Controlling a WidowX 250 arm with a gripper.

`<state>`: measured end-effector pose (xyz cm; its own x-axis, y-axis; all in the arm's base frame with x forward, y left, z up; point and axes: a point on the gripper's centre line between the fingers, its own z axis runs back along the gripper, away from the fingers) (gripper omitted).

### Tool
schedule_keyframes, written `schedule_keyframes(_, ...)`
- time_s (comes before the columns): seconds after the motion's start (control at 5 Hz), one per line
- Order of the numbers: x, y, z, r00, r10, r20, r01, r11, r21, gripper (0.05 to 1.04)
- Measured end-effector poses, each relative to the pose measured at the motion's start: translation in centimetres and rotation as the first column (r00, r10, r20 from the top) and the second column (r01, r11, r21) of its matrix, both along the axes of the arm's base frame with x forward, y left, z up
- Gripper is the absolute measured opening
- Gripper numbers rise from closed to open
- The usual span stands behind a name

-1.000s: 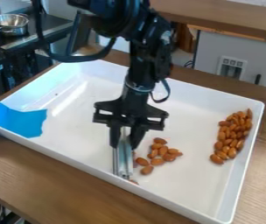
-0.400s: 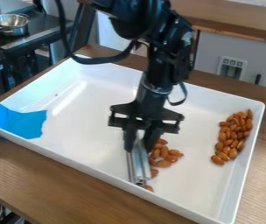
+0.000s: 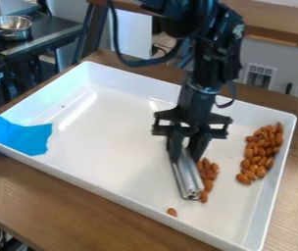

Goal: Sweep into pile

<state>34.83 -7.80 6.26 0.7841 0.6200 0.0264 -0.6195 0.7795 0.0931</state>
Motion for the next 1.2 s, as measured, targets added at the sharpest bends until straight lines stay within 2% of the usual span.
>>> schedule_keyframes(0.4,3.3,-2.5,0.4,0.999,0.032,0.02,-0.031,0.999,-0.038,0.361)
schedule_keyframes(0.6,3.8,-3.3,1.4,0.999,0.029,0.026,-0.027,0.997,-0.07,0.361)
schedule_keyframes(0.8,2.7,-2.6,3.2,0.999,0.025,0.036,-0.02,0.994,-0.109,0.361)
schedule_keyframes(1.0,0.5,0.4,5.8,0.996,0.067,0.051,-0.059,0.989,-0.135,0.361)
schedule_keyframes(1.2,-1.9,1.8,4.8,0.994,0.11,0.0,-0.109,0.989,-0.097,0.361)
